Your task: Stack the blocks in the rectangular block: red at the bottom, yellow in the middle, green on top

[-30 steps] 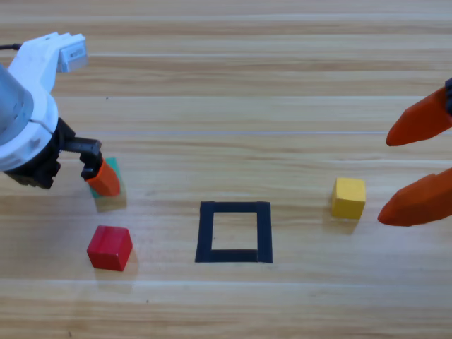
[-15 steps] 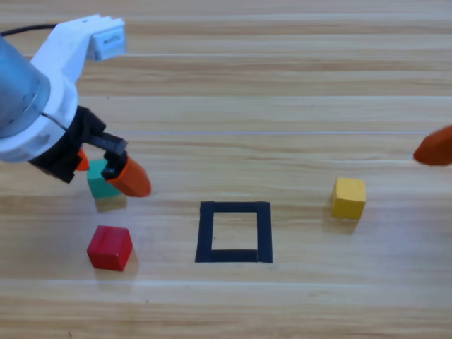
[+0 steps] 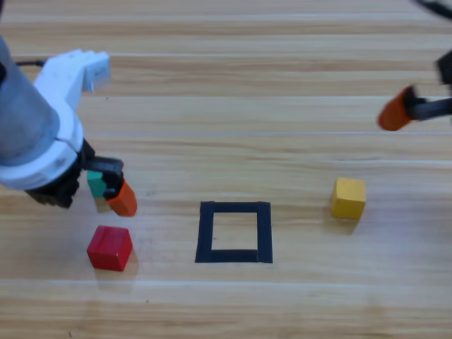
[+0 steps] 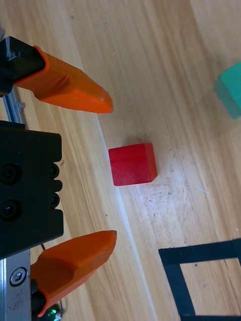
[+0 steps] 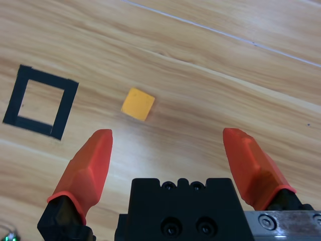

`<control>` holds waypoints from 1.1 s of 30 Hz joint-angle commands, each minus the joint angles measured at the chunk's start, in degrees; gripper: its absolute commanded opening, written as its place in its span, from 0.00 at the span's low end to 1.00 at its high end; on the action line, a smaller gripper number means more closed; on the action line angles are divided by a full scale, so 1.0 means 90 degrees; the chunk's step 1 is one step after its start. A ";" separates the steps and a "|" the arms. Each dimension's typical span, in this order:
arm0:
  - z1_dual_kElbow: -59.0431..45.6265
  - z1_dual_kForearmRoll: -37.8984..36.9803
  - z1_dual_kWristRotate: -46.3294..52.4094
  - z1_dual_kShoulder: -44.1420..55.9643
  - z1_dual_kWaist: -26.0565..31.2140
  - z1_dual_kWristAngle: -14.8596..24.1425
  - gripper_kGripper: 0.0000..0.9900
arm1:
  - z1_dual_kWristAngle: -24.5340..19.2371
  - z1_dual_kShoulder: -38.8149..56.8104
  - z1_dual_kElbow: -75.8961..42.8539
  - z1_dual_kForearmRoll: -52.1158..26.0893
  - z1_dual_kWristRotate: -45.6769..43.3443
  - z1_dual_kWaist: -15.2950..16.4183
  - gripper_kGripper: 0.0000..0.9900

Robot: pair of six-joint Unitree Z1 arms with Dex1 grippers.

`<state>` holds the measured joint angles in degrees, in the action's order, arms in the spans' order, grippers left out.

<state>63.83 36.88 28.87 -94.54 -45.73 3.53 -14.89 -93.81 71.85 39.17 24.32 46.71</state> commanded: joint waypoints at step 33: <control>-0.0783 -0.1246 0.0757 -0.1947 -0.0612 0.0692 0.87 | 0.1001 -0.3806 0.1284 -0.0036 0.1995 -0.0483 0.28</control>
<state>57.71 26.72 35.71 -108.68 -50.33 8.92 -6.84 -125.08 82.64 39.16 43.03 44.15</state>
